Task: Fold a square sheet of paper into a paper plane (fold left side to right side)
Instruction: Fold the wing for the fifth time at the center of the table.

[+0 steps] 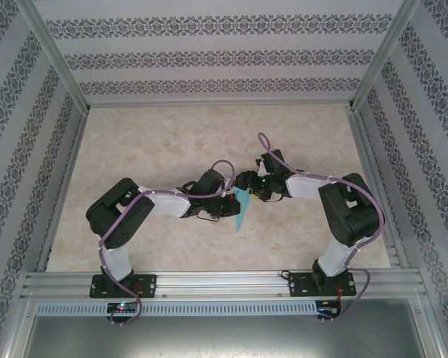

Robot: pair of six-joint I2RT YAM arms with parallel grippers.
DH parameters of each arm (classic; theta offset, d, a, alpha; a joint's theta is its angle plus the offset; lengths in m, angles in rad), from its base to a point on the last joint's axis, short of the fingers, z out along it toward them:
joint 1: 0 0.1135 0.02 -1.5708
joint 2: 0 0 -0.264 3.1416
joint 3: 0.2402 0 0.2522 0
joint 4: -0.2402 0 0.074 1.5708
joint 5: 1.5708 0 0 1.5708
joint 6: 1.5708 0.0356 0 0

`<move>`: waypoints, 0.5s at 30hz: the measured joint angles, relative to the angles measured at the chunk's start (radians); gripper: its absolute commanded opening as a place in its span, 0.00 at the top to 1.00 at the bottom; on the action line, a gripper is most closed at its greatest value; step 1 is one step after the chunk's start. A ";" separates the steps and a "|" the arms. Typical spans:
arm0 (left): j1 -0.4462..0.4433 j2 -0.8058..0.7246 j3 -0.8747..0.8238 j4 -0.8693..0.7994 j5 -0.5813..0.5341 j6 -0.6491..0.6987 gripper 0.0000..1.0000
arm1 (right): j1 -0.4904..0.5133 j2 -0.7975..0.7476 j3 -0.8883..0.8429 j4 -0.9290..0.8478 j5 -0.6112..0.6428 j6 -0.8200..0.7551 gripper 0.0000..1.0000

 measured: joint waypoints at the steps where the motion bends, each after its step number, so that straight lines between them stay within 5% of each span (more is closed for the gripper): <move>1: 0.000 0.000 0.000 -0.001 0.000 0.001 0.97 | 0.000 0.000 0.000 0.000 0.000 -0.002 0.29; 15: 0.006 0.023 0.000 -0.003 0.000 0.020 0.97 | 0.000 0.000 0.001 -0.003 0.000 -0.015 0.28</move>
